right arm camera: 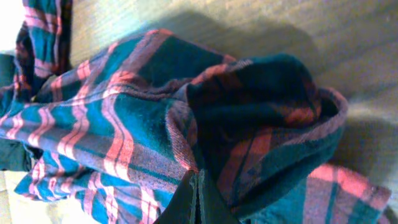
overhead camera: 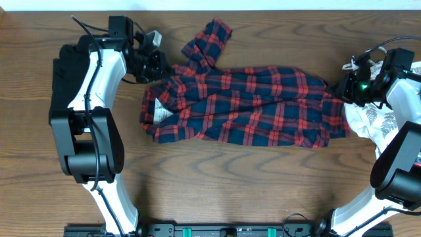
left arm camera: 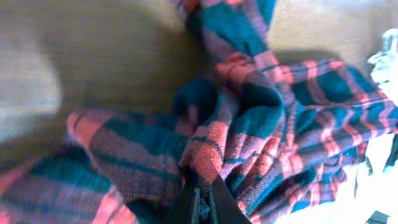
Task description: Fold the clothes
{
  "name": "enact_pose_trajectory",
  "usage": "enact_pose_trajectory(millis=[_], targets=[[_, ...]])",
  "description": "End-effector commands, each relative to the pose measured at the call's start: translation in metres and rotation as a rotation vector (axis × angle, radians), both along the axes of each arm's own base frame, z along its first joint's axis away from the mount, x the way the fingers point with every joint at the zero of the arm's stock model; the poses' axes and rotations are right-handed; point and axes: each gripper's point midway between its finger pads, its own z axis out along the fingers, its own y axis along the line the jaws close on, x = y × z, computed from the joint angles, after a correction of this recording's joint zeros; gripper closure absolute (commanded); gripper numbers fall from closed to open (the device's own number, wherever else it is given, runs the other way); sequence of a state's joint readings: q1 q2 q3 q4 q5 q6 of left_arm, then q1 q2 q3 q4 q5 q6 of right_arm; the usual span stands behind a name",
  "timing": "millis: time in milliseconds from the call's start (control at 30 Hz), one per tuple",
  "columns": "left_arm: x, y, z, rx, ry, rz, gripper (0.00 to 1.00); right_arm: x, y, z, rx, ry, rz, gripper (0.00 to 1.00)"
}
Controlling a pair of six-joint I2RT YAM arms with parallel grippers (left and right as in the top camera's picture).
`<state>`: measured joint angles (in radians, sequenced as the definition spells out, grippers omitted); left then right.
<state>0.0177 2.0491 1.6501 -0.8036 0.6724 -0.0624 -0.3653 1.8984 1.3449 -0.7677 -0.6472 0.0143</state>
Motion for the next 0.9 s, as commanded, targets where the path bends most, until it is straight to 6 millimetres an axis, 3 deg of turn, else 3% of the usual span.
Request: enact_pose_trajectory(millis=[0, 233, 533, 700, 867], targets=[[-0.002, 0.013, 0.019, 0.065, -0.046, 0.000, 0.94, -0.006, -0.009, 0.000, -0.051, 0.014, -0.009, 0.99], [-0.021, 0.012, 0.029, 0.065, -0.003, -0.010, 0.94, -0.022, -0.025, -0.014, -0.154, 0.111, -0.037, 0.99], [-0.061, 0.021, 0.015, 0.128, 0.185, -0.004, 0.94, -0.040, -0.032, -0.022, -0.208, 0.204, -0.046, 0.97], [-0.068, 0.033, 0.005, 0.203, 0.216, 0.006, 0.94, -0.050, -0.031, -0.024, -0.210, 0.251, -0.043, 0.94], [-0.072, 0.032, 0.002, 0.210, 0.231, 0.001, 0.94, -0.053, -0.029, -0.024, -0.204, 0.261, -0.041, 0.95]])
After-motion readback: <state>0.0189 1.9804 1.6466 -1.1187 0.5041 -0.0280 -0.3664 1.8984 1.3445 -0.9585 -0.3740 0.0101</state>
